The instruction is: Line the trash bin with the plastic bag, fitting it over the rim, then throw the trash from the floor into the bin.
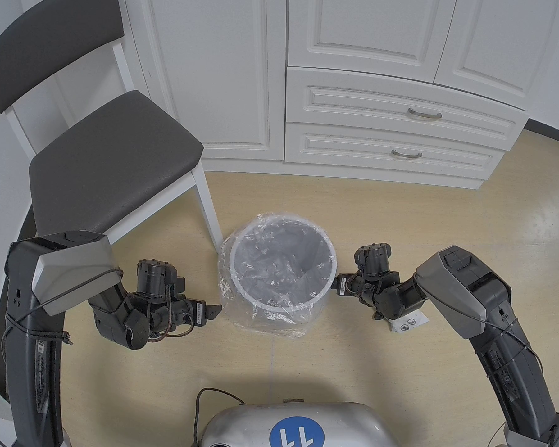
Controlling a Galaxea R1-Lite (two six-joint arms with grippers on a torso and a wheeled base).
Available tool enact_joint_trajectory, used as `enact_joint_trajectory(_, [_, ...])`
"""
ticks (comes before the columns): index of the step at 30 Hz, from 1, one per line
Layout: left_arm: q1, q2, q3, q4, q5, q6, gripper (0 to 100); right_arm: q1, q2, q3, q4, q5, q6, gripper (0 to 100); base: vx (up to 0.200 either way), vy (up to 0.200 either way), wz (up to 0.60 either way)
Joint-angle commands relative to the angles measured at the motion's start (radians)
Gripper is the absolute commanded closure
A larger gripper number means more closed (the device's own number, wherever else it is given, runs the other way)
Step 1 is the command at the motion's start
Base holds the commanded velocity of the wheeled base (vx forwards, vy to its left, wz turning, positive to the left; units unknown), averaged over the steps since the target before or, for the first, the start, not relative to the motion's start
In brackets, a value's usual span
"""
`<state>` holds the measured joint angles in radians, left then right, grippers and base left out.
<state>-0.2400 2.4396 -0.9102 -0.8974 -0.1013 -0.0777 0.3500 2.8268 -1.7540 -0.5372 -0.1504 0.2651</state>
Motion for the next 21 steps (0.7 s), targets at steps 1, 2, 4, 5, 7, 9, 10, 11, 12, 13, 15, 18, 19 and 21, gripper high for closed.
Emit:
enact_joint_trajectory(1, [-0.013, 0.003, 0.007, -0.001, 0.000, 0.001, 0, -0.002, 0.010, -0.024, 0.052, -0.011, 0.002, 0, 0.000, 0.000, 0.00])
enact_joint_trajectory(2, [-0.015, 0.003, 0.007, -0.001, 0.000, 0.001, 0, -0.002, 0.010, -0.027, 0.060, -0.011, 0.002, 0, 0.000, 0.000, 0.00])
enact_joint_trajectory(4, [-0.021, 0.003, 0.016, -0.003, 0.000, 0.002, 0, -0.002, 0.011, -0.059, 0.140, -0.018, 0.005, 0, 0.000, 0.000, 0.00])
enact_joint_trajectory(5, [-0.022, 0.003, 0.019, -0.006, -0.002, 0.004, 0, -0.002, 0.014, -0.078, 0.163, -0.029, 0.006, 0, 0.000, 0.000, 0.00])
enact_joint_trajectory(7, [-0.025, 0.003, 0.025, -0.006, -0.003, 0.009, 0, -0.002, 0.028, -0.107, 0.184, -0.058, 0.020, 0, 0.000, 0.000, 0.00])
enact_joint_trajectory(9, [-0.028, 0.001, 0.031, -0.009, -0.003, 0.019, 0, -0.002, 0.033, -0.119, 0.198, -0.069, 0.023, 0, 0.000, 0.000, 0.00])
enact_joint_trajectory(10, [-0.030, 0.001, 0.037, -0.020, -0.008, 0.026, 0, 0.000, 0.031, -0.119, 0.209, -0.070, 0.025, 0, 0.000, 0.000, 0.00])
enact_joint_trajectory(11, [-0.030, 0.001, 0.044, -0.031, -0.014, 0.030, 0, 0.000, 0.028, -0.117, 0.214, -0.070, 0.025, 0, 0.000, 0.000, 0.00])
enact_joint_trajectory(12, [-0.030, 0.003, 0.060, -0.055, -0.032, 0.038, 0, 0.001, 0.025, -0.111, 0.217, -0.070, 0.026, 0, 0.000, 0.000, 0.00])
enact_joint_trajectory(13, [-0.030, 0.003, 0.076, -0.078, -0.054, 0.047, 0, 0.003, 0.022, -0.105, 0.215, -0.070, 0.026, 0, 0.000, 0.000, 0.00])
enact_joint_trajectory(15, [-0.033, 0.004, 0.111, -0.152, -0.110, 0.078, 0, 0.006, 0.000, -0.070, 0.212, -0.070, 0.025, 0, 0.000, 0.000, 0.00])
enact_joint_trajectory(18, [-0.055, 0.004, 0.134, -0.222, -0.153, 0.093, 0, 0.010, -0.024, -0.030, 0.206, -0.069, 0.025, 0, 0.000, 0.000, 0.00])
enact_joint_trajectory(19, [-0.064, 0.006, 0.132, -0.227, -0.156, 0.093, 0, 0.010, -0.029, -0.021, 0.203, -0.069, 0.025, 0, 0.000, 0.000, 0.00])
enact_joint_trajectory(21, [-0.085, 0.015, 0.123, -0.225, -0.156, 0.095, 0, 0.010, -0.036, -0.009, 0.203, -0.067, 0.025, 0, 0.000, 0.000, 0.00])
